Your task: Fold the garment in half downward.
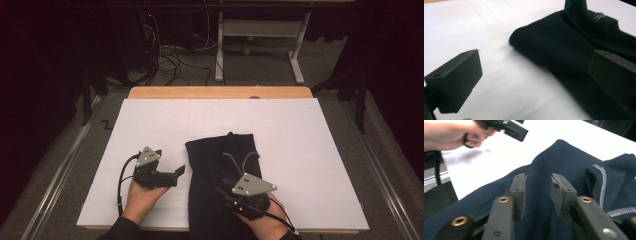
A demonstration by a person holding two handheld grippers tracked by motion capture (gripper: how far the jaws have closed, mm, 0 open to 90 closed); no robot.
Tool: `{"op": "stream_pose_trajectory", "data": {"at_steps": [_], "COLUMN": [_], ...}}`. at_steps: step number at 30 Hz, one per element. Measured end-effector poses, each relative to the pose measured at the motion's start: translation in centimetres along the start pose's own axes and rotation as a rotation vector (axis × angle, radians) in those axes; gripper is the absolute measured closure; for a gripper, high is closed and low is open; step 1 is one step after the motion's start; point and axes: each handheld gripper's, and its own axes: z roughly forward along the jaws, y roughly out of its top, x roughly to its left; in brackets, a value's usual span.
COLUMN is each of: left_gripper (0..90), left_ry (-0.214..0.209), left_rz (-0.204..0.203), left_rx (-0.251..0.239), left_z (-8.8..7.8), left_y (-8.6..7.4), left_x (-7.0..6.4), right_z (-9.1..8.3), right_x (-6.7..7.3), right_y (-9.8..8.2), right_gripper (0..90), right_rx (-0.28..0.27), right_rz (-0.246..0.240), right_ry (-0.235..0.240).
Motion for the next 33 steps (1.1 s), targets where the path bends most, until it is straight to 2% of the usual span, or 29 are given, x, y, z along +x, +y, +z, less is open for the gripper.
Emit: {"op": "stream_pose_trajectory", "data": {"at_steps": [3, 6, 11, 14, 18, 23, 33], "left_gripper": [0.0, 0.0, 0.0, 0.0, 0.0, 0.0, 0.0], "left_ry": [0.014, -0.002, -0.016, -0.012, -0.009, -0.008, -0.011], "left_rz": [0.015, 0.001, -0.029, -0.033, -0.037, -0.03, -0.02], "left_rx": [-0.005, -0.015, -0.047, -0.048, -0.041, -0.038, -0.025], "left_z": [-0.8, -1.3, -1.7, -1.8, -1.6, -1.5, -1.2], "left_y": [-0.9, -1.7, -1.8, -1.8, -1.9, -2.0, -2.1], "left_x": [0.3, 0.6, 0.8, 0.9, 1.1, 0.9, 0.8], "right_z": [1.4, 2.7, 4.4, 5.1, 5.5, 5.2, 3.9], "right_x": [0.0, 0.0, 0.4, 0.5, 0.2, -0.9, -3.1], "right_y": [1.1, 2.1, 2.7, 2.2, 1.3, 0.3, -1.4], "right_gripper": [74.6, 88.8, 90.0, 90.0, 90.0, 90.0, 90.0], "right_rx": [0.041, 0.093, 0.184, 0.241, 0.287, 0.299, 0.268], "right_rz": [-0.015, -0.036, -0.067, -0.078, -0.08, -0.049, 0.012], "right_ry": [-0.006, -0.008, -0.035, -0.046, -0.069, -0.093, -0.132]}}
